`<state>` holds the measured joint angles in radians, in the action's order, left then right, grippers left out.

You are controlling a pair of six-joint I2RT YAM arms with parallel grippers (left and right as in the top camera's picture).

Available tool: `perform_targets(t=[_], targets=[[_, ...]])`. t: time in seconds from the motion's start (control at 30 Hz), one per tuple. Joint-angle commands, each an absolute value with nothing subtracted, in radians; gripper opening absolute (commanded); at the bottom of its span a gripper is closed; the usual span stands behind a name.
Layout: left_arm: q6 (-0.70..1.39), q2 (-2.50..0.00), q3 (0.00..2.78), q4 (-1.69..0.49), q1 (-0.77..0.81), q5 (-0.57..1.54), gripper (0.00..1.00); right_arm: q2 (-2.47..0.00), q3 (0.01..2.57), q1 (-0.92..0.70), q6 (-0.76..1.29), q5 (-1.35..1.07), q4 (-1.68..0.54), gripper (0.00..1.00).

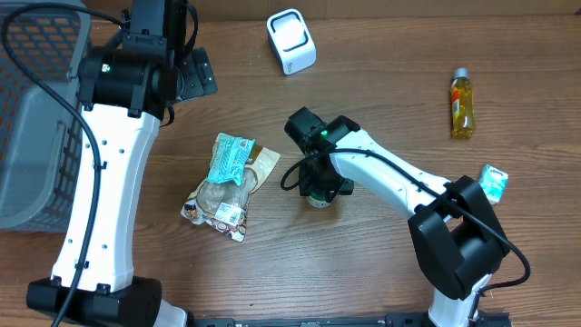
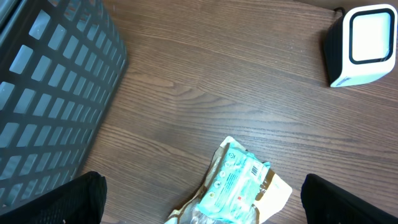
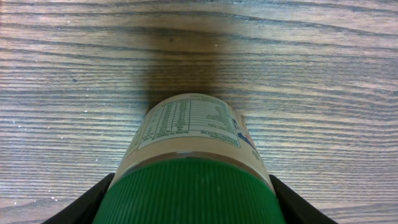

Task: Scan the item barcode
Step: 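Lift the green-capped jar with the right gripper off the table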

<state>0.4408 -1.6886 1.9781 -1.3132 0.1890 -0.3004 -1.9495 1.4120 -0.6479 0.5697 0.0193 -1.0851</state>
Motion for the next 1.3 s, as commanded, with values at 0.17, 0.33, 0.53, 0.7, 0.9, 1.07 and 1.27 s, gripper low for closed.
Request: perform_targets(t=[0.17, 0.33, 0.53, 0.7, 0.9, 1.07, 1.27], targets=[[0.426, -1.667, 1.998, -1.312, 0.19, -0.315, 1.0, -1.947, 1.449, -0.644, 0.575, 0.02, -1.107, 0.33], [0.426, -1.667, 1.998, -1.312, 0.19, -0.315, 1.0, -1.942, 1.472, -0.644, 0.575, 0.02, -1.118, 0.23], [0.426, -1.667, 1.998, -1.312, 0.19, -0.315, 0.99, -1.935, 1.477, -0.644, 0.576, 0.01, -1.129, 0.21], [0.426, -1.667, 1.998, -1.312, 0.19, -0.315, 1.0, -1.935, 1.477, -0.641, 0.575, 0.001, -1.133, 0.21], [0.426, -1.667, 1.998, -1.312, 0.19, -0.315, 1.0, -1.931, 1.477, -0.615, 0.575, -0.016, -1.143, 0.08], [0.426, -1.667, 1.998, -1.312, 0.19, -0.315, 1.0, -1.912, 1.486, -0.564, 0.549, -0.081, -1.163, 0.04], [0.426, -1.667, 1.998, -1.312, 0.19, -0.315, 1.0, -1.885, 1.542, -0.507, 0.416, -0.207, -1.227, 0.04]])
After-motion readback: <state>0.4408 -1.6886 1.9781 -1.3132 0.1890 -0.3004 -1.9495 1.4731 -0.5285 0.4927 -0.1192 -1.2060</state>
